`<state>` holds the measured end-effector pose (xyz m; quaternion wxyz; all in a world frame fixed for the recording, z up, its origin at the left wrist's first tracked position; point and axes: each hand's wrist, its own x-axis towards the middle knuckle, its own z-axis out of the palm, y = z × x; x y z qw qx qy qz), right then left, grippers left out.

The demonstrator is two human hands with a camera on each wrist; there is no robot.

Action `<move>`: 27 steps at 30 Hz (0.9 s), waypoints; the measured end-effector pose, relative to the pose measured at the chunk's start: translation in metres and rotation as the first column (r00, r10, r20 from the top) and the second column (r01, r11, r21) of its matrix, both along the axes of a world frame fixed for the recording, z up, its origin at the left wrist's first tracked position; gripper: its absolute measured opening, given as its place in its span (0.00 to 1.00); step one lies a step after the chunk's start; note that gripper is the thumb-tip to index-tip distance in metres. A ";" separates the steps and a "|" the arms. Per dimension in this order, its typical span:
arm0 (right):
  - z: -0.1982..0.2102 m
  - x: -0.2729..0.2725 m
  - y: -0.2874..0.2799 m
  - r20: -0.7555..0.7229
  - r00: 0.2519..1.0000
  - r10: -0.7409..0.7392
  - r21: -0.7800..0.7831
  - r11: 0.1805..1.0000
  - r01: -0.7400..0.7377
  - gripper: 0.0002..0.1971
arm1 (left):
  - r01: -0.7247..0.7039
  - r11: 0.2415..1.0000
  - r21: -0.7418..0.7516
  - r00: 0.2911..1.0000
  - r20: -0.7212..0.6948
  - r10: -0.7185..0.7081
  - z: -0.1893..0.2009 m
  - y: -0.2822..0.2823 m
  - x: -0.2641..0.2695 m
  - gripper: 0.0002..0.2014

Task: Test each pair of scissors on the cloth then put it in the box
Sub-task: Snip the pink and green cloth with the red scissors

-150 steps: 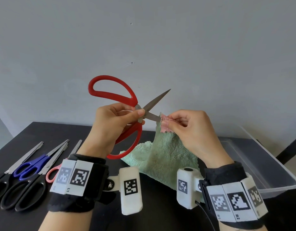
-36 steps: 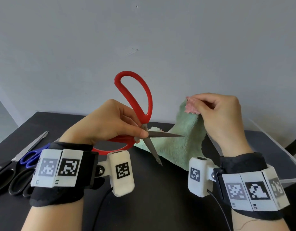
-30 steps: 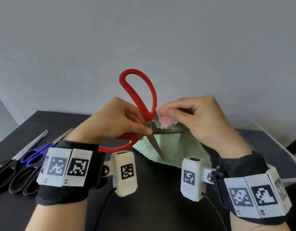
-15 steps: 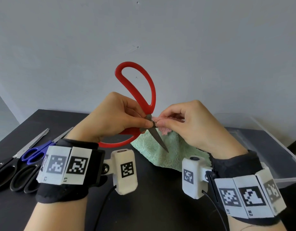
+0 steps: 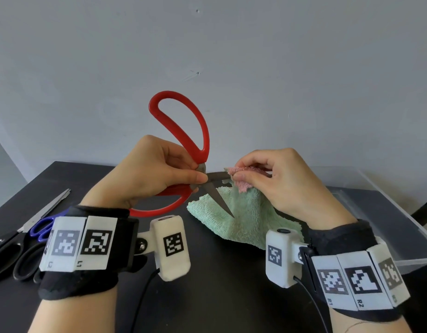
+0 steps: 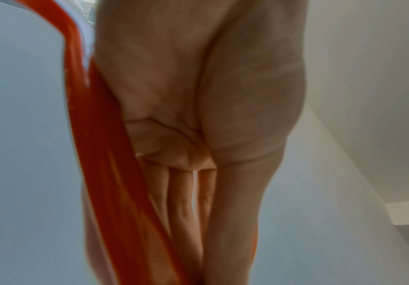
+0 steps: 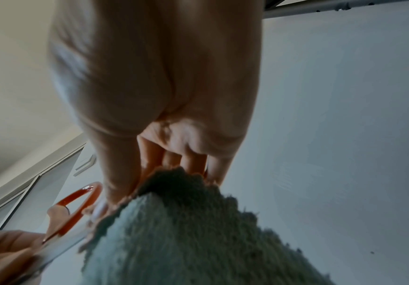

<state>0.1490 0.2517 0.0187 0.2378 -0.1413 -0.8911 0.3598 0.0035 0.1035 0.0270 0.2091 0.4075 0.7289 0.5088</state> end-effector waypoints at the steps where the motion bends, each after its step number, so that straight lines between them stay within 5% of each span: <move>1: 0.000 0.001 0.000 -0.004 1.000 0.004 -0.004 1.000 -0.004 0.02 | 0.000 1.000 0.002 1.000 0.003 0.000 0.000 0.000 0.000 0.04; 11: 0.000 0.004 0.010 -0.085 0.990 -0.113 -0.001 0.994 0.114 0.06 | -0.034 0.999 0.024 0.999 0.019 0.034 -0.001 0.000 -0.002 0.04; 17: -0.005 0.011 0.029 -0.215 0.929 -0.302 0.024 0.949 0.314 0.05 | -0.141 0.988 0.066 0.983 0.124 0.132 -0.002 -0.006 -0.009 0.08; 23: -0.005 0.004 0.020 -0.307 0.892 -0.331 -0.335 0.915 0.224 0.04 | -0.228 0.934 0.275 0.892 0.443 0.088 0.003 -0.009 -0.013 0.12; 27: -0.008 -0.009 0.007 -0.259 0.917 -0.304 -0.617 0.782 0.085 0.02 | -0.310 0.863 0.399 0.791 0.612 0.001 0.006 -0.001 -0.009 0.11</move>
